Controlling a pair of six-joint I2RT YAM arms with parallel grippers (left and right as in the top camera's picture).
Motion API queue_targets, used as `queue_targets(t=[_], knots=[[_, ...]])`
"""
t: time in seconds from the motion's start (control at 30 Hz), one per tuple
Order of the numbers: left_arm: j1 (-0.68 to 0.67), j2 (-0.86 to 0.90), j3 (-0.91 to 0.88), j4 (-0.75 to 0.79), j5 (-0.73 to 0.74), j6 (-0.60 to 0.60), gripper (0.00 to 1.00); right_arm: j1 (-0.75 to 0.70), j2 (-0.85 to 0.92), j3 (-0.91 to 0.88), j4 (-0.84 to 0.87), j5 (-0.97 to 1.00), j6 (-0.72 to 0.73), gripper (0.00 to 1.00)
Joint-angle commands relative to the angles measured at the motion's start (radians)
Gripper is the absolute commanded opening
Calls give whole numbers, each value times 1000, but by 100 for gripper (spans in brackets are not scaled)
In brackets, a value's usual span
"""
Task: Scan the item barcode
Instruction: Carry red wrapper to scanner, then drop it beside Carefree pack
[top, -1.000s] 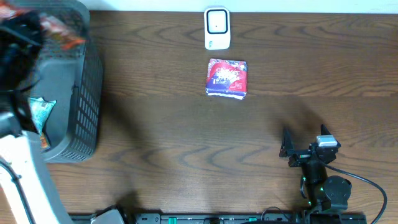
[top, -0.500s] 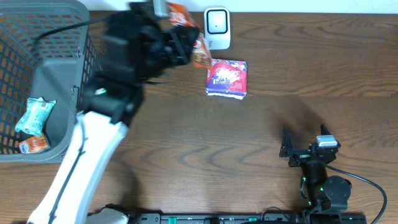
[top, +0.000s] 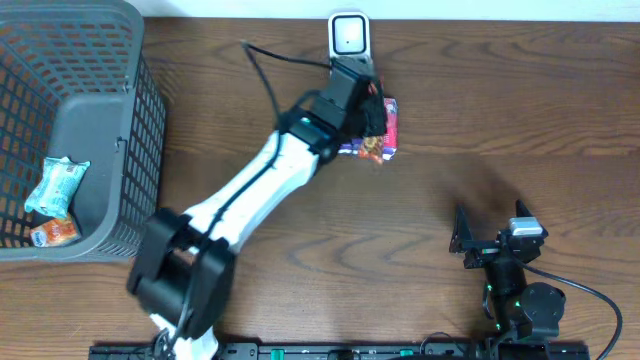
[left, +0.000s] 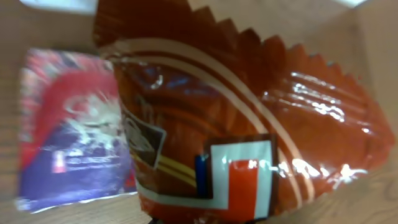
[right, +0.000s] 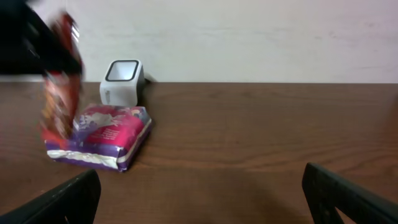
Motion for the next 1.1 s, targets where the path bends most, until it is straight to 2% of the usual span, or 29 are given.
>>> queue_targets(t=[0.0, 0.1, 0.17, 0.2, 0.27, 0.33, 0.4, 0.57, 0.73, 0.87, 1.07], knots=[[-35, 39, 8, 40, -19, 13, 8, -6, -5, -2, -4, 0, 13, 99], [-64, 59, 8, 77, -19, 14, 9, -6, -5, -2, -4, 0, 13, 99], [-77, 59, 8, 86, -20, 14, 14, -6, -5, -2, -4, 0, 13, 99], [-81, 59, 8, 89, -20, 14, 22, -6, -5, -2, -4, 0, 13, 99], [-82, 59, 8, 89, -20, 14, 47, -6, -5, -1, -4, 0, 13, 99], [-79, 59, 8, 85, -20, 24, 61, -6, -5, -2, -4, 0, 13, 99], [-73, 58, 8, 85, -19, 30, 65, -6, -5, -2, -4, 0, 13, 99], [-33, 37, 8, 80, -19, 29, 65, -6, -5, -2, -4, 0, 13, 99], [43, -58, 9, 80, -19, 33, 65, -6, -5, -1, -4, 0, 13, 99], [155, -196, 9, 72, -19, 42, 65, -6, -5, -2, -4, 0, 13, 99], [375, -392, 9, 13, -21, 145, 65, -6, -5, -2, -4, 0, 13, 99]])
